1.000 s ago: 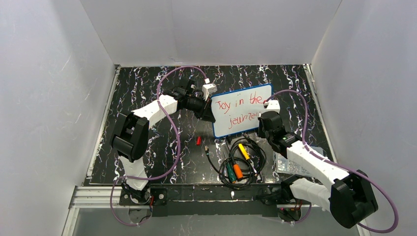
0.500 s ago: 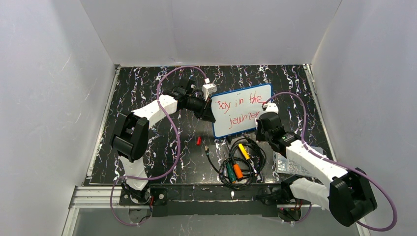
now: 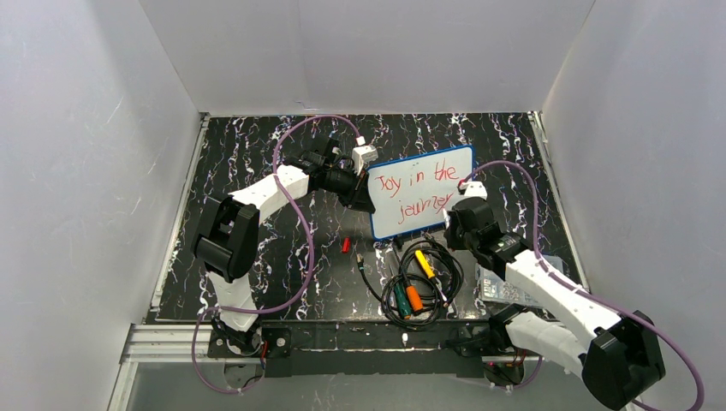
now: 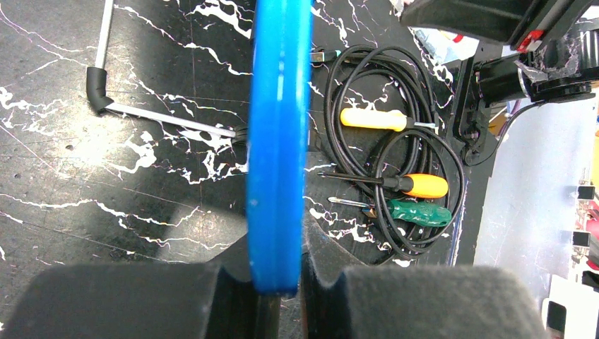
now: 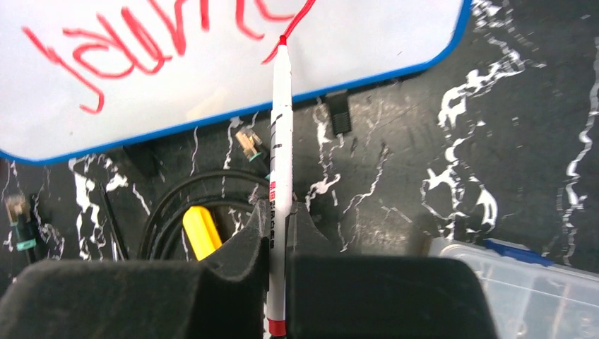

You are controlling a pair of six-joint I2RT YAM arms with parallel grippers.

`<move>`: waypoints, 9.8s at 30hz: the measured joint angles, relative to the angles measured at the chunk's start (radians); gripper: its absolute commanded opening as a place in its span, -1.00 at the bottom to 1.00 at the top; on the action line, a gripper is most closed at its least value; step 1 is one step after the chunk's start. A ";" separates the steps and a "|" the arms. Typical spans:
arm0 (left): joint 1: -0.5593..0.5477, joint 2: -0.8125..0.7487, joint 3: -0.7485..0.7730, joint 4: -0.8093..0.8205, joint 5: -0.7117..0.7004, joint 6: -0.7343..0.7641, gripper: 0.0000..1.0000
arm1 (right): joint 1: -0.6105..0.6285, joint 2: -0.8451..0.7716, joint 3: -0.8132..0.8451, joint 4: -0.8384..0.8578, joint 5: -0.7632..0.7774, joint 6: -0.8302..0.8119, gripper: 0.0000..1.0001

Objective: Write a sentence on the whiteboard
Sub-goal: Write a sentence on the whiteboard, then adjust the whiteboard marker, then close the whiteboard marker at the center of the board.

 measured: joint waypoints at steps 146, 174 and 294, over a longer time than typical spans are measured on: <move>-0.488 -0.778 -0.483 0.055 -0.335 -0.084 -1.00 | 0.075 -0.095 0.077 0.317 -1.070 0.244 0.01; -0.463 -0.778 -0.484 0.069 -0.352 -0.144 0.52 | 0.072 -0.104 0.055 0.286 -1.057 0.234 -0.97; -0.314 -1.001 -0.576 -0.126 -0.250 -0.082 -1.00 | 0.068 -0.032 0.290 -0.024 -1.020 0.098 -0.97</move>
